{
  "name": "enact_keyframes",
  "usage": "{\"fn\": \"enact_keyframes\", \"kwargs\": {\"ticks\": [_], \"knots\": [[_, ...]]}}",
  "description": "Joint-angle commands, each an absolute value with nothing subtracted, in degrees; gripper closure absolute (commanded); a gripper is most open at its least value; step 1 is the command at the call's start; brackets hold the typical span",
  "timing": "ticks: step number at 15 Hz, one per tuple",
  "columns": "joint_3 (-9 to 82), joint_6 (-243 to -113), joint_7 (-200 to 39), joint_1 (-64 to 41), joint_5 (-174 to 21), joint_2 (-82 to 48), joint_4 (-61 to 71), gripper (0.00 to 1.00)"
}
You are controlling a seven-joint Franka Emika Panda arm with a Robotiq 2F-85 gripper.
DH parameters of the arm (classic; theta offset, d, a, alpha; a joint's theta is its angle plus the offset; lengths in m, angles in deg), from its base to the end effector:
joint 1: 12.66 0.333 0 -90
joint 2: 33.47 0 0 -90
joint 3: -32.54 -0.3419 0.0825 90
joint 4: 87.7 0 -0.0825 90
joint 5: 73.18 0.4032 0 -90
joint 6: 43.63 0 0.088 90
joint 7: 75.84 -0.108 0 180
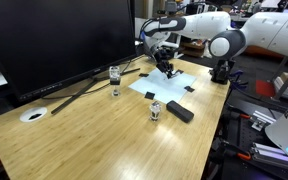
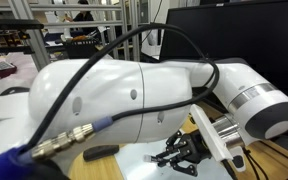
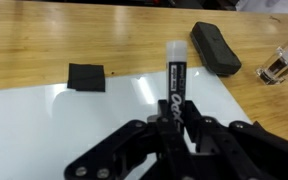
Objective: Pick up the marker and write on the piece of paper
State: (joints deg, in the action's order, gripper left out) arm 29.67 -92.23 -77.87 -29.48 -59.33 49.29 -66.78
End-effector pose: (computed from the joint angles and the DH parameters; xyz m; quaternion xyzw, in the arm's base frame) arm 0.7060 -0.1643 0.1510 -0.8722 0.1011 0.4370 0.1953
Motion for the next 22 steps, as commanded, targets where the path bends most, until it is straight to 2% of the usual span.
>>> {"fn": "enact_keyframes", "kwargs": {"ticks": [1,2,8,9,22], "knots": [[28.9,-95.4,-79.2,-29.3,-59.7,48.3,-66.4,0.95],[28.9,-94.1,-78.1,-29.6,-60.0,48.6,-65.7,0.81],[28.8,-95.5,-78.1,-29.3,-60.0,48.6,-65.9,0.81],[28.8,-95.5,-78.1,-29.3,-60.0,48.6,-65.9,0.95],[29.4,-100.0,-86.2,-29.1,-60.8,45.9,-66.0,0.95]]}}
